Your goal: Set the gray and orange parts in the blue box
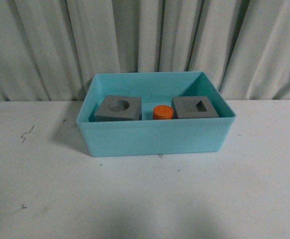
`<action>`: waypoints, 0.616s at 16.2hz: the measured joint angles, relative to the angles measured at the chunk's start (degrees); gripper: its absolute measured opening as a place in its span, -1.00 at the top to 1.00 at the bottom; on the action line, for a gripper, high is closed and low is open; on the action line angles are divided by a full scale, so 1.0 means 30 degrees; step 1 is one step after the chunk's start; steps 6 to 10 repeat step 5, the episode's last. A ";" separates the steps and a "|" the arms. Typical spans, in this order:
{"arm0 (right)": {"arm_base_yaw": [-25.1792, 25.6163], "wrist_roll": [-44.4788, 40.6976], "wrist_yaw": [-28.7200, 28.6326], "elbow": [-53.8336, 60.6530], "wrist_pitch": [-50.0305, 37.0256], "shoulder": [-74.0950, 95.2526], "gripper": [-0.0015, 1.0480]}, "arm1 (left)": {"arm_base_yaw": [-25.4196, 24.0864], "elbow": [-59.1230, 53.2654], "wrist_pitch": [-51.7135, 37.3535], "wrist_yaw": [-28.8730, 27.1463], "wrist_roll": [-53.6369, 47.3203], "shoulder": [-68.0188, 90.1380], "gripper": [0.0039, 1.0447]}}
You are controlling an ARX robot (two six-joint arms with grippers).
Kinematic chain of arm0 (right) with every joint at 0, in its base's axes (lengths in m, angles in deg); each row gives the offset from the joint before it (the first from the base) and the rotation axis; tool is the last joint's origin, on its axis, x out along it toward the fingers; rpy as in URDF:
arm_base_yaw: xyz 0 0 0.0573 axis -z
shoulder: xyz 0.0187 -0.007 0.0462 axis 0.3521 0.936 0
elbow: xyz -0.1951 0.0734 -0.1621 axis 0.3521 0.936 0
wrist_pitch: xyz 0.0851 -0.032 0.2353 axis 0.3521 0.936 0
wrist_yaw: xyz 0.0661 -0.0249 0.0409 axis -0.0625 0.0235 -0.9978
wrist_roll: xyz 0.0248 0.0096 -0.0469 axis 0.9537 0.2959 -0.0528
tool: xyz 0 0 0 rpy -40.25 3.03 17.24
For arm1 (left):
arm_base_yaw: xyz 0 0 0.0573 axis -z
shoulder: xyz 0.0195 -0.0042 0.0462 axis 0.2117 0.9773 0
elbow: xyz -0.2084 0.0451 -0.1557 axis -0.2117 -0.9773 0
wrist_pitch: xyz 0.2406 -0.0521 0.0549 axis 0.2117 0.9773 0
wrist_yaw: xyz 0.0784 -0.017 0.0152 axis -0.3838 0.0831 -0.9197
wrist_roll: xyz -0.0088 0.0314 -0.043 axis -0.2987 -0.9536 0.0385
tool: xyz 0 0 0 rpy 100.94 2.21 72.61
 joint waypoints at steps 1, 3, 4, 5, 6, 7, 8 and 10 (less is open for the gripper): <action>0.0000 0.0000 0.0000 0.0000 0.0000 0.0000 -0.87 | 0.0000 0.0000 0.0000 0.0000 0.0000 0.0000 -0.88; 0.0000 0.0000 0.0000 0.0000 0.0000 0.0000 -0.87 | 0.0000 0.0000 0.0000 0.0000 0.0000 0.0000 -0.88; 0.0000 0.0000 0.0000 0.0000 0.0000 0.0000 -0.87 | 0.0000 0.0000 0.0000 0.0000 0.0000 0.0000 -0.88; 0.0000 0.0000 0.0000 0.0000 0.0000 0.0000 -0.87 | 0.0000 0.0000 0.0000 0.0000 0.0000 0.0000 -0.88; 0.0000 0.0000 0.0000 0.0000 0.0000 0.0000 -0.87 | 0.0000 0.0000 0.0000 0.0000 0.0000 0.0000 -0.88; 0.0000 0.0000 0.0000 0.0000 0.0000 0.0000 -0.87 | 0.0000 0.0000 0.0000 0.0000 0.0000 0.0000 -0.88; 0.0000 0.0000 0.0000 0.0000 0.0000 0.0000 -0.87 | 0.0000 0.0000 0.0000 0.0000 0.0000 0.0000 -0.88; 0.0000 0.0000 0.0000 0.0000 0.0000 0.0000 -0.87 | 0.0000 0.0000 0.0000 0.0000 0.0000 0.0000 -0.88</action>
